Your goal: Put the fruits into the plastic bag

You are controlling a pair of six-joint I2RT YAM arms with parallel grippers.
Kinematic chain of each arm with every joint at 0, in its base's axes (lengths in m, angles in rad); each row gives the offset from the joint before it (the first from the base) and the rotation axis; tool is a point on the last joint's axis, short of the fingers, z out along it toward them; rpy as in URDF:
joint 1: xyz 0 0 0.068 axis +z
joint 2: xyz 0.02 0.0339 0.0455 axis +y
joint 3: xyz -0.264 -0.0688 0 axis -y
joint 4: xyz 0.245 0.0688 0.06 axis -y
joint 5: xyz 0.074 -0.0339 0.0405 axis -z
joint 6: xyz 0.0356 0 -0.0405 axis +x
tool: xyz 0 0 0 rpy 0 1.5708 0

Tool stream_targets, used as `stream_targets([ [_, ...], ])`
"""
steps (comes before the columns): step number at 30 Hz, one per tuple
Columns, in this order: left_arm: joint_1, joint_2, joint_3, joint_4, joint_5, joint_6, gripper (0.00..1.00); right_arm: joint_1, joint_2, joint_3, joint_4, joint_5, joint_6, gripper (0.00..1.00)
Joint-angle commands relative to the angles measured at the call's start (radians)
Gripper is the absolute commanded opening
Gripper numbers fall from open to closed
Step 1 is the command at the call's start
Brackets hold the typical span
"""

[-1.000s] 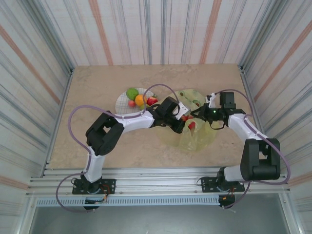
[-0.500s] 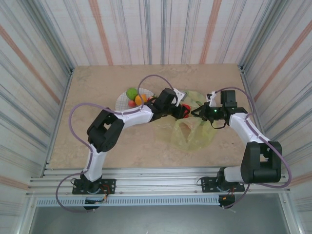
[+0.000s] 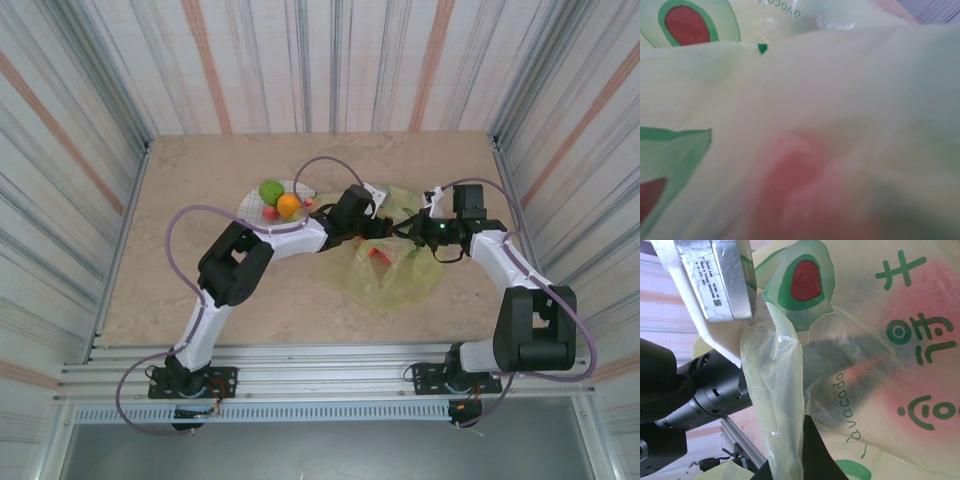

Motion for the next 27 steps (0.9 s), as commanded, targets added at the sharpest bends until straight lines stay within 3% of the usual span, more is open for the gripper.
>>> stream_targets([
  [1,-0.005,-0.003,0.027,0.012,-0.022,0.004,0.77,-0.013,0.007,0.0,0.006,-0.019,0.001,0.0],
  [11,-0.003,-0.172,-0.096,-0.003,0.038,0.028,0.79,-0.068,-0.001,0.009,-0.06,-0.003,-0.069,0.0],
  [19,0.017,-0.353,-0.239,-0.015,0.222,0.067,0.74,-0.073,0.008,0.012,-0.073,0.01,-0.087,0.0],
  [27,0.053,-0.475,-0.27,-0.081,0.394,0.11,0.73,-0.073,0.014,0.014,-0.07,0.013,-0.087,0.0],
])
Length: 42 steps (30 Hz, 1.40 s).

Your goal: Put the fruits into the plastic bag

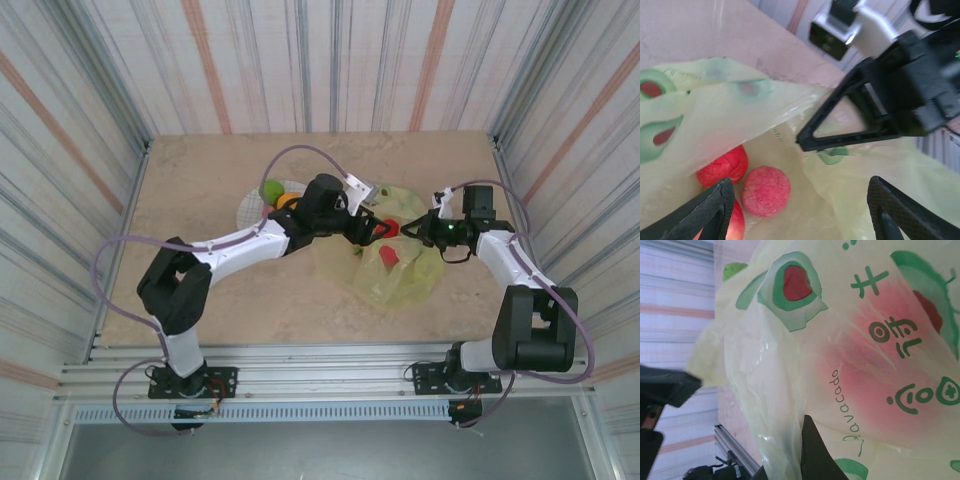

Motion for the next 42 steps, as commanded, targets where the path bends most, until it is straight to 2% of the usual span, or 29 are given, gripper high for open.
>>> stream_targets([
  [1,0.034,-0.06,-0.018,-0.048,0.144,0.029,0.72,-0.005,0.009,0.014,-0.03,0.008,-0.03,0.0],
  [5,0.08,-0.115,-0.043,-0.048,0.2,-0.001,0.71,-0.005,0.008,0.013,-0.033,0.012,-0.032,0.0],
  [9,0.127,-0.214,-0.101,-0.061,0.159,-0.003,0.71,-0.005,0.011,0.014,-0.035,0.013,-0.035,0.0],
  [16,0.242,-0.383,-0.209,-0.198,-0.31,-0.052,0.74,-0.004,0.017,0.021,-0.035,0.015,-0.034,0.0],
  [19,0.342,-0.389,-0.236,-0.256,-0.376,-0.102,0.74,-0.004,0.019,0.027,-0.036,0.013,-0.034,0.0],
  [22,0.426,-0.365,-0.26,-0.275,-0.394,-0.124,0.74,-0.003,0.017,0.031,-0.039,0.014,-0.035,0.0],
  [26,0.482,-0.291,-0.254,-0.301,-0.423,-0.113,0.74,-0.004,0.023,0.035,-0.04,0.012,-0.036,0.0],
  [34,0.499,-0.083,-0.154,-0.357,-0.459,-0.064,0.74,-0.003,0.026,0.038,-0.042,0.013,-0.038,0.0],
  [42,0.499,0.071,-0.066,-0.358,-0.434,-0.053,0.73,-0.004,0.024,0.027,-0.041,0.02,-0.043,0.0],
])
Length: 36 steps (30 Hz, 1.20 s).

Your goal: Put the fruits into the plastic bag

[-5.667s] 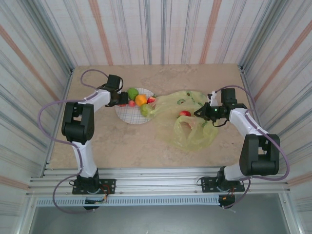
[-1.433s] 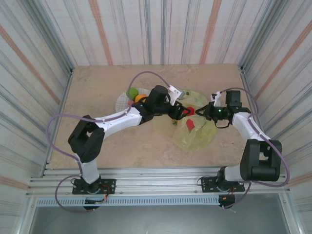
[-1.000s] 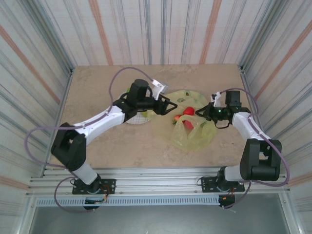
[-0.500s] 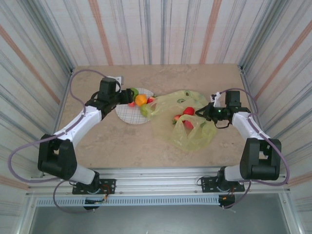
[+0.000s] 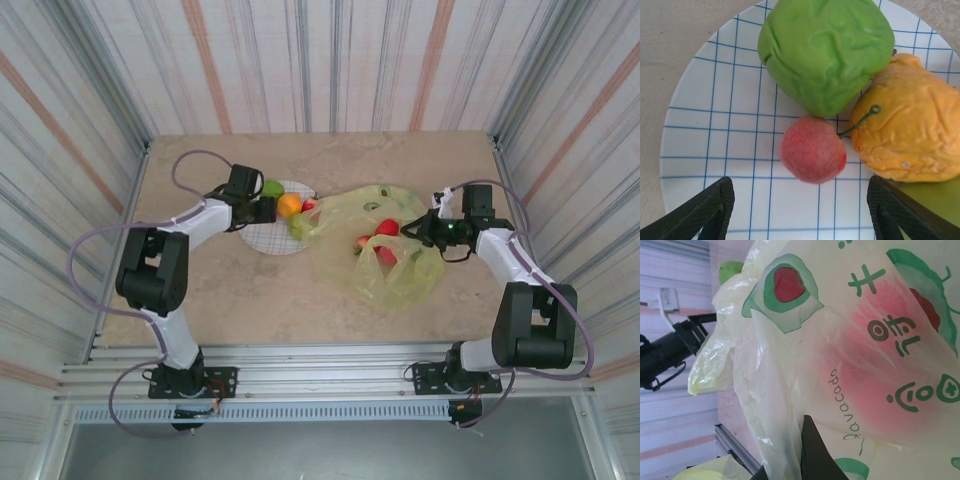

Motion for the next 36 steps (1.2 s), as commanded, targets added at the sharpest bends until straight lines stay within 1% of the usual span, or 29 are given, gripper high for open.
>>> stream_targets([
  [1,0.005,0.041,0.056,-0.021,0.0,0.021,0.73,-0.005,0.008,0.014,-0.022,0.016,-0.04,0.0],
  [6,0.005,0.093,0.095,-0.024,0.005,0.021,0.71,-0.004,0.008,0.012,-0.023,0.019,-0.043,0.0],
  [20,0.008,0.154,0.128,-0.027,0.018,0.014,0.62,-0.005,0.008,0.008,-0.024,0.022,-0.045,0.0],
  [31,0.014,0.147,0.103,-0.012,0.029,0.011,0.52,-0.004,0.008,0.008,-0.024,0.023,-0.045,0.0],
  [36,0.017,0.114,0.073,0.0,0.03,0.005,0.49,-0.005,0.007,0.009,-0.026,0.023,-0.045,0.0],
])
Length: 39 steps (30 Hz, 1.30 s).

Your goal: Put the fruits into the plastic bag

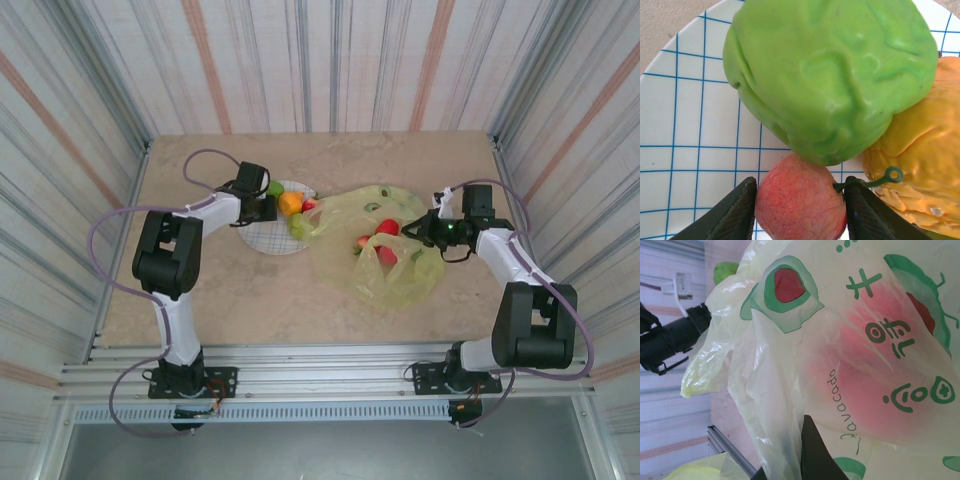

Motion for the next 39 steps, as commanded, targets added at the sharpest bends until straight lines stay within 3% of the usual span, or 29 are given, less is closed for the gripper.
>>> stream_targets([
  [1,0.015,-0.043,-0.036,-0.002,0.007,-0.004,0.48,-0.004,0.007,0.007,-0.025,0.003,-0.024,0.0],
  [8,0.015,-0.213,-0.177,0.038,-0.002,-0.044,0.47,-0.005,0.003,0.011,-0.028,0.003,-0.024,0.0],
  [12,0.006,-0.371,-0.287,0.089,0.081,-0.089,0.47,-0.005,0.005,0.013,-0.028,0.003,-0.024,0.0],
  [20,-0.182,-0.632,-0.325,0.136,0.099,-0.039,0.46,-0.004,0.011,0.019,-0.025,0.001,-0.024,0.0],
  [25,-0.394,-0.57,-0.243,0.152,0.108,0.089,0.46,-0.003,0.008,0.02,-0.026,0.0,-0.021,0.0],
  [28,-0.476,-0.493,-0.201,0.149,0.1,0.133,0.47,-0.003,0.007,0.022,-0.03,0.0,-0.021,0.0],
  [39,-0.515,-0.231,-0.081,0.082,0.083,0.179,0.47,-0.002,0.011,0.028,-0.029,-0.001,-0.025,0.0],
])
